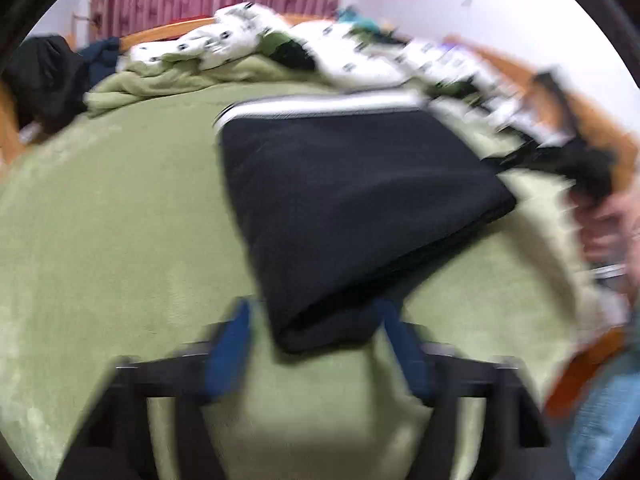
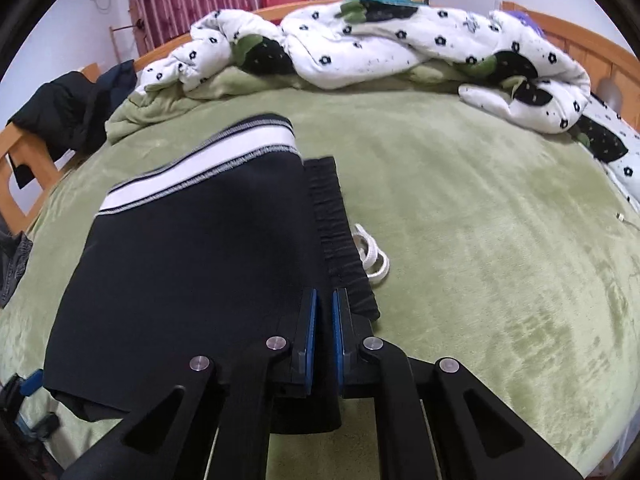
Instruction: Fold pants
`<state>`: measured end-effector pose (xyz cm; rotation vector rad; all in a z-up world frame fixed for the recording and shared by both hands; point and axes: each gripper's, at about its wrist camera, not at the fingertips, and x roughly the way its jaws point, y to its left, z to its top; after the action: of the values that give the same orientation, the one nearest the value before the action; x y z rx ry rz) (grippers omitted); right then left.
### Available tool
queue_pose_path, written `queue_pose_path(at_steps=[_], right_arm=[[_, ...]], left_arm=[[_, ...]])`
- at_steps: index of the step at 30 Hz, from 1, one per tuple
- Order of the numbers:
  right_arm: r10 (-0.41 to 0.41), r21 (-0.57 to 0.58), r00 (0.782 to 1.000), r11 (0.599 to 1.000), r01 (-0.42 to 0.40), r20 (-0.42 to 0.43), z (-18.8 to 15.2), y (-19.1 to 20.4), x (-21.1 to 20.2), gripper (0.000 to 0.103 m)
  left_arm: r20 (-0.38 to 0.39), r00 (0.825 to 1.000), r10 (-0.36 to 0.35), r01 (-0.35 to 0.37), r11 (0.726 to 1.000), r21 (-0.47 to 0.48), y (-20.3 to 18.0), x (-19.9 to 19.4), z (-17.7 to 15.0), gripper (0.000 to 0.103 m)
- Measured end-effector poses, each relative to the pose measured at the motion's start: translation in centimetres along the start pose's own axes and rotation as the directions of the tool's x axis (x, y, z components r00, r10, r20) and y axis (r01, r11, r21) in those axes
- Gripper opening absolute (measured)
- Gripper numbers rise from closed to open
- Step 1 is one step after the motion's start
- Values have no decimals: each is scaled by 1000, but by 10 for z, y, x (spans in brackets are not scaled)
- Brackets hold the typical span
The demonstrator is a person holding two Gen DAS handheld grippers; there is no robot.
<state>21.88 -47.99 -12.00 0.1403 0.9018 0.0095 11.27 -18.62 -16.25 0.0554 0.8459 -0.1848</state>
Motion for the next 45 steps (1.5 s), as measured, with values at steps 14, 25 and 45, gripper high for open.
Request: queue_pose_path(at_steps=[14,25,45], right_arm=[[40,33,999,999,-41,34,28,11,-5,50],[53,36,993,998,-58,108,80,33,2,67],[158,87,976,985,-146,-147,72,5,87,65]], left_arm=[[-42,989,-141,129,971,-203,52,-61,47,59],[-46,990,-135,130,986,-108,98,-42,145,77],[-81,884,-460,410,847,-338,74,134,118,51]])
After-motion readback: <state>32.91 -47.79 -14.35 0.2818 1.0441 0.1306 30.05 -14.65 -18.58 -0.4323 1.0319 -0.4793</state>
